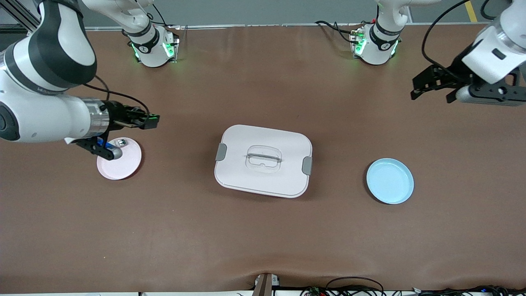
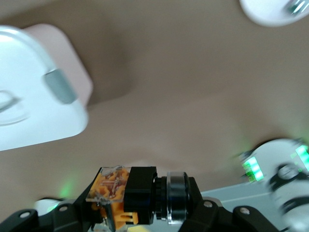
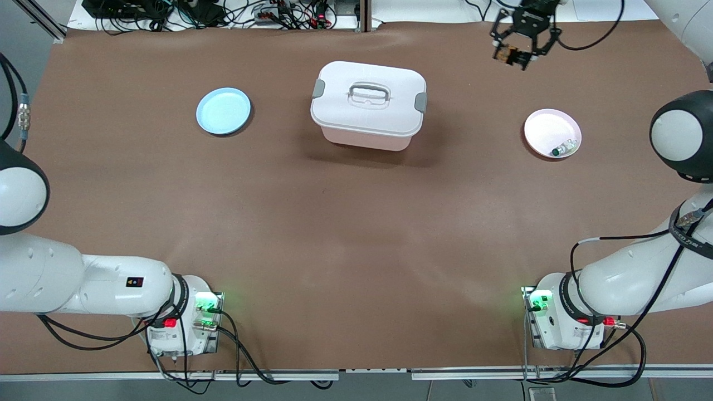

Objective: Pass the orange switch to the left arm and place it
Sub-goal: 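Lift the switch with the right gripper while the left gripper approaches, then close the left gripper on the switch held by the right gripper, then open the right gripper and carry the switch with the left gripper, then lower the switch onto the blue plate while the right gripper withdraws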

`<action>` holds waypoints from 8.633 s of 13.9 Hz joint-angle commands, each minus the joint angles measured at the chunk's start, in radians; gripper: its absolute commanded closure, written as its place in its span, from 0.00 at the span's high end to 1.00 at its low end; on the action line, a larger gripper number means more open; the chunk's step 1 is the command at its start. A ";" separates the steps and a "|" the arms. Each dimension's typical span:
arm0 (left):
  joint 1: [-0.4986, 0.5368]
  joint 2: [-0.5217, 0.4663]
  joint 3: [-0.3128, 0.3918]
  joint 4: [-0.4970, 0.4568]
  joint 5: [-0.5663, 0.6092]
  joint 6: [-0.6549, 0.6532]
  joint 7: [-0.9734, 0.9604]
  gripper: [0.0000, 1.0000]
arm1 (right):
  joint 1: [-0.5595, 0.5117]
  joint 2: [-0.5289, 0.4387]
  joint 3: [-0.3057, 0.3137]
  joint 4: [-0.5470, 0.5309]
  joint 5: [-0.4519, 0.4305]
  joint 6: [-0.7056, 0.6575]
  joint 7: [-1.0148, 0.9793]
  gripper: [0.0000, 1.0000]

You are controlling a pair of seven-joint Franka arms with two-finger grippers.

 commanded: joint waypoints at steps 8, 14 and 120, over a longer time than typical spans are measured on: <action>-0.005 0.020 -0.110 0.022 -0.227 0.103 0.009 1.00 | 0.242 0.006 -0.009 0.023 0.273 0.300 0.594 0.17; -0.005 0.056 -0.211 0.021 -0.256 0.200 -0.017 0.90 | 0.383 0.027 -0.009 0.023 0.341 0.578 0.829 0.16; 0.445 0.606 -0.320 -0.444 0.736 1.032 1.377 1.00 | -0.227 -0.463 -0.023 -0.411 -0.420 0.453 -0.730 1.00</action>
